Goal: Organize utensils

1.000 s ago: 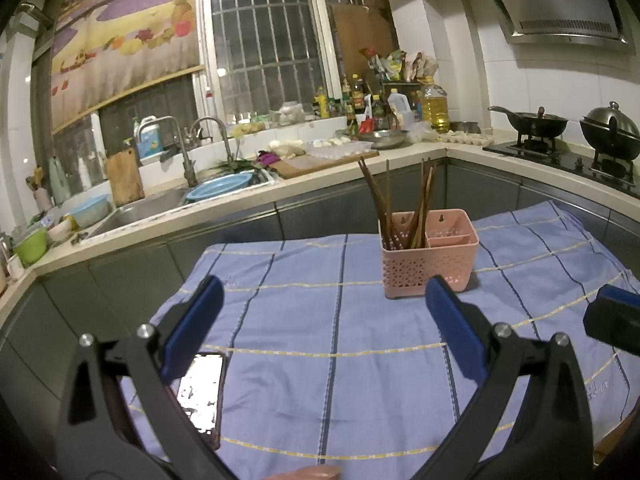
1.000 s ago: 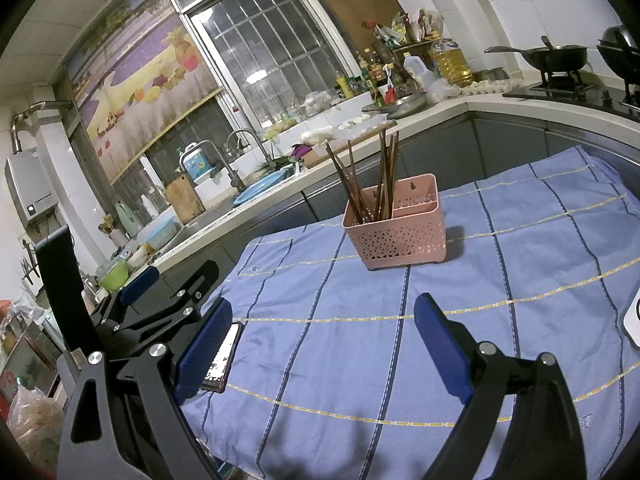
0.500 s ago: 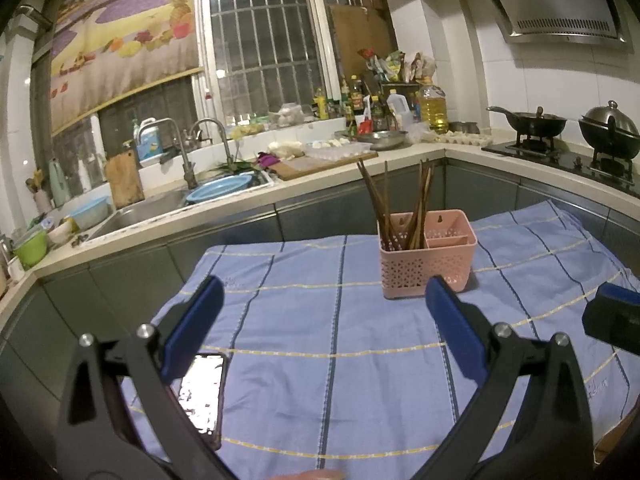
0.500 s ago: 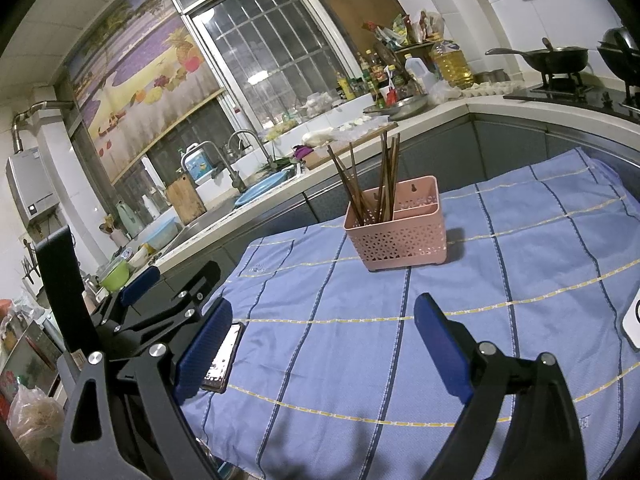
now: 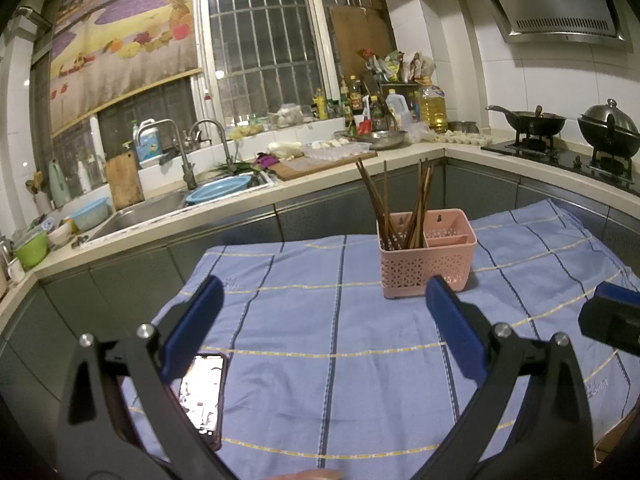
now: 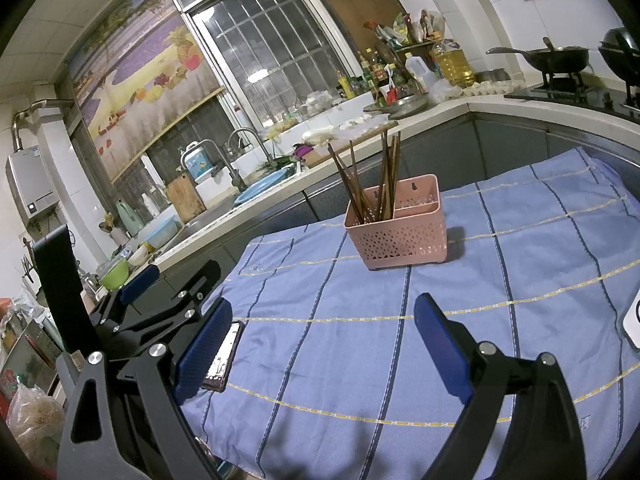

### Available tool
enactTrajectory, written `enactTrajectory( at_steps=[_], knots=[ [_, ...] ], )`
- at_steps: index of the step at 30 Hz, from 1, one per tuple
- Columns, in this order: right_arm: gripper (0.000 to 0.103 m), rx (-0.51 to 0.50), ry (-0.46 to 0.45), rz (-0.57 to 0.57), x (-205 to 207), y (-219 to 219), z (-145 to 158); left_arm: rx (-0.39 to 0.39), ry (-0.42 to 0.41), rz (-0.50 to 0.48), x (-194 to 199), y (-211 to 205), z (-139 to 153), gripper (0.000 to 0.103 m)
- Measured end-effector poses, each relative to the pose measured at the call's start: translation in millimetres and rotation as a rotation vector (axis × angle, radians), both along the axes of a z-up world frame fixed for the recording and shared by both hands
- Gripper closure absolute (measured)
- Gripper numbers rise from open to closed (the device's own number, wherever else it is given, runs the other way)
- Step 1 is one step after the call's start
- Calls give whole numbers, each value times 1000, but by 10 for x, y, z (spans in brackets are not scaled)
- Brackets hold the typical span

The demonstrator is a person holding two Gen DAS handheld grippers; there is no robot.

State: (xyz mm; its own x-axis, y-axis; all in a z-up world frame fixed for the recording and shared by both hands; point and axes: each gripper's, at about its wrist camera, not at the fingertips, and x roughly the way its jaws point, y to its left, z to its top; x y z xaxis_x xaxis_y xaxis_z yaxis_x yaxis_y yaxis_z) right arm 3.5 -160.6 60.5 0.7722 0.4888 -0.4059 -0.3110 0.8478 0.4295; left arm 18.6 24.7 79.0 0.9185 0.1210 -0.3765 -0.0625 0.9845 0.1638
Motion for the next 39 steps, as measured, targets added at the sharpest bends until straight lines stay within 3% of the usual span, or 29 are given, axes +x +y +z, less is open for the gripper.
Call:
enactTrajectory(
  at_steps=[39],
  knots=[
    [12, 3, 4, 0, 7, -10, 12, 4, 0, -1, -6, -42, 4, 6]
  ],
)
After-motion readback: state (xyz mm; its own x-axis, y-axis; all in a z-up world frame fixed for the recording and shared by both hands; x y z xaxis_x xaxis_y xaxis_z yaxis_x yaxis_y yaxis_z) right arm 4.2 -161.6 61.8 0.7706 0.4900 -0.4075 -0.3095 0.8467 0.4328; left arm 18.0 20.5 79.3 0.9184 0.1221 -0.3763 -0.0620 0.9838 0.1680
